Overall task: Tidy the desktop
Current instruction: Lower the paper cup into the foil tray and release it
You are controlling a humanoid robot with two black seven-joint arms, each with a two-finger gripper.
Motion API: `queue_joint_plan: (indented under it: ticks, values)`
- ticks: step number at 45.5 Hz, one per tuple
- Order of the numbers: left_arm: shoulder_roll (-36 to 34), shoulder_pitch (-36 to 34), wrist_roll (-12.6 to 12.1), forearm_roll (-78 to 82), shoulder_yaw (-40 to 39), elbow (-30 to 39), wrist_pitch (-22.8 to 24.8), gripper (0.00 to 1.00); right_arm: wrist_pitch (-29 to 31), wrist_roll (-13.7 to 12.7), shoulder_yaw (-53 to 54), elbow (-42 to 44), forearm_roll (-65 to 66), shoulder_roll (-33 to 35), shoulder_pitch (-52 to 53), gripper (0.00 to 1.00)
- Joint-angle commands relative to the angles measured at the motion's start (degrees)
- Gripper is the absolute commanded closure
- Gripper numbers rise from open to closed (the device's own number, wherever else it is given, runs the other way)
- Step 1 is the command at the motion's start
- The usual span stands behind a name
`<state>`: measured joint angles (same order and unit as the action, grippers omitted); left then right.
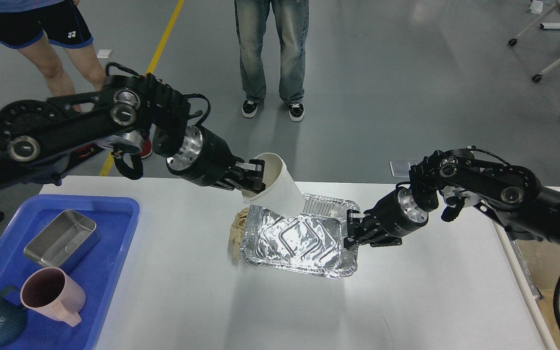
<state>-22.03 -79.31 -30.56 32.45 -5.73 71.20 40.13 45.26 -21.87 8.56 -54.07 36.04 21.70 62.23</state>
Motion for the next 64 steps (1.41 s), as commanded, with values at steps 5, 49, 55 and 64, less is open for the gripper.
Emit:
queue_joint_plan:
  ticks: [5, 49, 55, 64]
  values:
    - [8.14, -0.23, -0.11, 0.69, 2.3, -7.29, 0.13, 0.98, -0.09, -0.01, 0.14, -0.16, 0.0, -0.08, 0.0, 1.0]
    - [17.54, 2.41, 0.24, 2.53, 6.43, -17.32, -1.72, 0.76, -0.44, -0.02, 0.49, -0.6, 0.09, -0.43, 0.09, 1.0]
    - [17.37, 2.32, 0.42, 2.44, 6.08, -17.32, -2.16, 0.52, -0.44, -0.02, 0.49, -0.68, 0.09, -0.52, 0.0, 1.0]
    - [16.93, 1.44, 0.5, 1.56, 4.85, -17.14, -1.98, 0.26, -0.44, -0.02, 0.49, -0.69, 0.09, -0.52, -0.09, 1.0]
